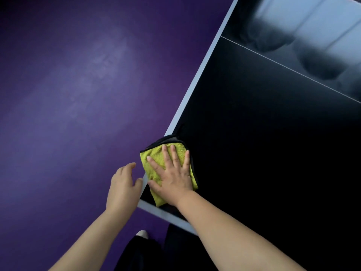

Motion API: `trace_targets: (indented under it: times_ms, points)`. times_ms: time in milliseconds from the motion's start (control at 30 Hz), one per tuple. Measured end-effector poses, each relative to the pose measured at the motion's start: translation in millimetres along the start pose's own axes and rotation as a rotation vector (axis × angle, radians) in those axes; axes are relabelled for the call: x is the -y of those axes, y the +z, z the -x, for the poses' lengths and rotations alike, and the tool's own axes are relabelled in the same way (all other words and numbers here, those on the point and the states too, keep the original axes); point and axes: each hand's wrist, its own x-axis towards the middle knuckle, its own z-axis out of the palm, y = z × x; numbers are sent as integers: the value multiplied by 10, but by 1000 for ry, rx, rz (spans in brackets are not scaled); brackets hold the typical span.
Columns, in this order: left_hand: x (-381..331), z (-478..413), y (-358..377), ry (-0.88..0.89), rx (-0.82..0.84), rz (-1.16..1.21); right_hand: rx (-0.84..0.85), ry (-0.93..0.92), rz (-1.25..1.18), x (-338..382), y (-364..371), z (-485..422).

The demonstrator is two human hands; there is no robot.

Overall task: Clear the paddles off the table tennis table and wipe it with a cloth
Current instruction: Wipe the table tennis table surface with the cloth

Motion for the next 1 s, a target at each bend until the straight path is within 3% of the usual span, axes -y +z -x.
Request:
trace_targets:
  times_ms: [400,600,867,1000]
  points:
    - [-1540,-1394,626,228,7,-220,-202,146,-22,-1870,-896,-1658]
    - [-2165,-2017,926,325,146,-411,-270,232,-31,-2831,-1381,-2471]
    - [-2292,-2227,1030,250,376,-593,-266,270,-11,-3793,-1865,-3255]
    - [-2324,-2233,1032,242,411,-619,-265,325,-24,-4154,-1938,-3287]
